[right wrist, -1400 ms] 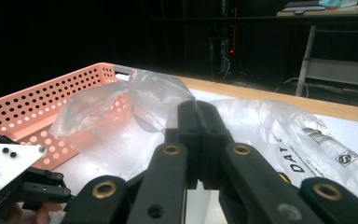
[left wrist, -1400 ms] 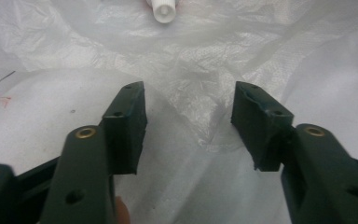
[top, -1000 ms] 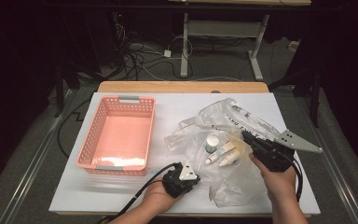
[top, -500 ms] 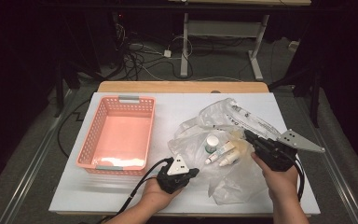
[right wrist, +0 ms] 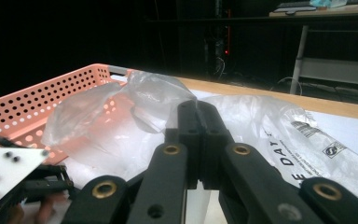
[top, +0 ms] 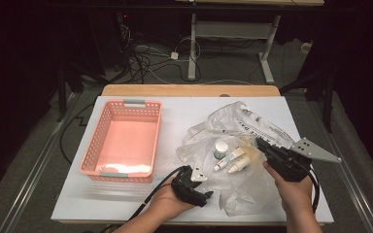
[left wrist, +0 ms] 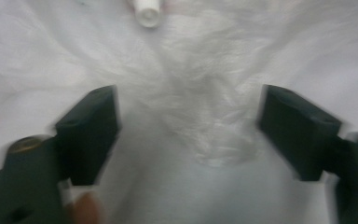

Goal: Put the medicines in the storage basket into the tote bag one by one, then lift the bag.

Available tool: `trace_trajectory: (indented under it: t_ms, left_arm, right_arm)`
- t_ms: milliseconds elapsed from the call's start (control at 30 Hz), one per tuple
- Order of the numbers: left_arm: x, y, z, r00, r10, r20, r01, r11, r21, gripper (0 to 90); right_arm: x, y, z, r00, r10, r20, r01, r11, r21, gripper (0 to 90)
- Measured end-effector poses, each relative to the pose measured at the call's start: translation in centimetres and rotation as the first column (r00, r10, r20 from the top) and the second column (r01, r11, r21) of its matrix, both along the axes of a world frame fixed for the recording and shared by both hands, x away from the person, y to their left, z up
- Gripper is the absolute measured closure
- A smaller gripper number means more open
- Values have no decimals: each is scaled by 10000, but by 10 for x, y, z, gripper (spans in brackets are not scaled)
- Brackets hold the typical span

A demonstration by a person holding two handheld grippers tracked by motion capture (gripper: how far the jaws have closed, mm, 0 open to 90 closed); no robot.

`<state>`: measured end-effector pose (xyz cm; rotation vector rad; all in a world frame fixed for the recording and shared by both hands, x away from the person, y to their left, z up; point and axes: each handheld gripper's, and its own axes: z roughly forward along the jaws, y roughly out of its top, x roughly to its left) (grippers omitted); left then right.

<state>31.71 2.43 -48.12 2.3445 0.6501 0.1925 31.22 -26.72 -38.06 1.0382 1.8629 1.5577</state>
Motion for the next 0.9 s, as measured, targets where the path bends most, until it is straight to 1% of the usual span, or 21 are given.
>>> trace_trajectory:
  t_ms: [67,100,167,200,233,267,300,367,400,433,500,567,600,700,733,767,800,833,867,900]
  left_arm:
    - [0,0,0,9999,128,1,-128,9999,-48,304]
    - [-2,0,0,9999,116,86,-115,9999,-111,346]
    - [-3,0,0,9998,-70,178,73,9998,-181,428]
    - [-5,-1,0,9995,-212,237,217,9995,-213,488]
    - [-6,-1,0,9987,-469,215,476,9984,-314,568]
    - [-7,-2,0,9982,-554,220,560,9980,-279,664]
    - [-6,-3,0,9978,-633,186,640,9973,-361,709]
    - [-5,-4,0,9972,-743,126,748,9961,-469,839]
    - [-5,-5,0,9968,-782,185,789,9960,-418,887]
    - [-5,-4,0,9965,-816,206,824,9957,-427,888]
    - [-2,-2,0,9966,-820,-19,817,9945,-658,890]
    - [-4,0,0,9957,-911,146,919,9926,-796,891]
    - [-5,2,1,9954,-921,266,942,9911,-943,891]
    - [-5,8,5,9970,-720,297,758,9847,-1571,891]
    - [-5,10,8,9972,-621,424,684,9834,-1684,891]
    - [-4,12,10,9979,-472,450,551,9794,-1942,891]
    - [-4,14,12,9980,-377,498,479,9736,-2230,891]
    - [-5,15,15,9972,-241,707,399,9717,-2329,891]
    - [-6,17,17,9959,-80,896,304,9676,-2507,891]
    - [-6,18,19,9949,74,1005,194,9647,-2627,891]
  right_arm:
    - [0,0,1,10000,11,3,-11,10000,21,900]
    - [0,0,1,10000,14,49,-14,10000,51,900]
    - [1,0,1,10000,9,30,-10,10000,28,900]
    - [1,1,1,10000,24,45,-24,10000,6,900]
    - [1,1,1,10000,16,-13,-16,10000,18,900]
    - [1,1,1,10000,12,-21,-12,10000,17,900]
    - [1,2,1,10000,4,-36,-4,10000,24,900]
    - [1,2,0,10000,2,-18,-2,10000,5,900]
    - [2,2,0,10000,-35,-72,35,10000,12,900]
    - [3,2,-1,9999,-47,-108,47,10000,22,900]
    - [5,2,-2,9999,-68,-137,68,10000,-41,900]
    - [5,3,-2,9999,-70,-80,69,9999,-92,900]
    - [5,3,-1,9999,-90,-88,89,9999,-78,900]
    - [4,3,-2,9999,-88,-72,88,9999,-57,900]
    - [4,2,-3,9999,-74,-87,73,9999,-93,900]
    - [4,2,-4,9999,-74,-108,73,9999,-87,900]
    - [4,2,-4,9999,-77,-128,76,9999,-82,900]
    - [3,2,-5,9999,-51,-127,50,9999,-97,900]
    - [3,2,-5,9999,-32,-96,31,10000,-85,900]
    - [2,2,-5,10000,-19,-52,19,10000,-69,900]
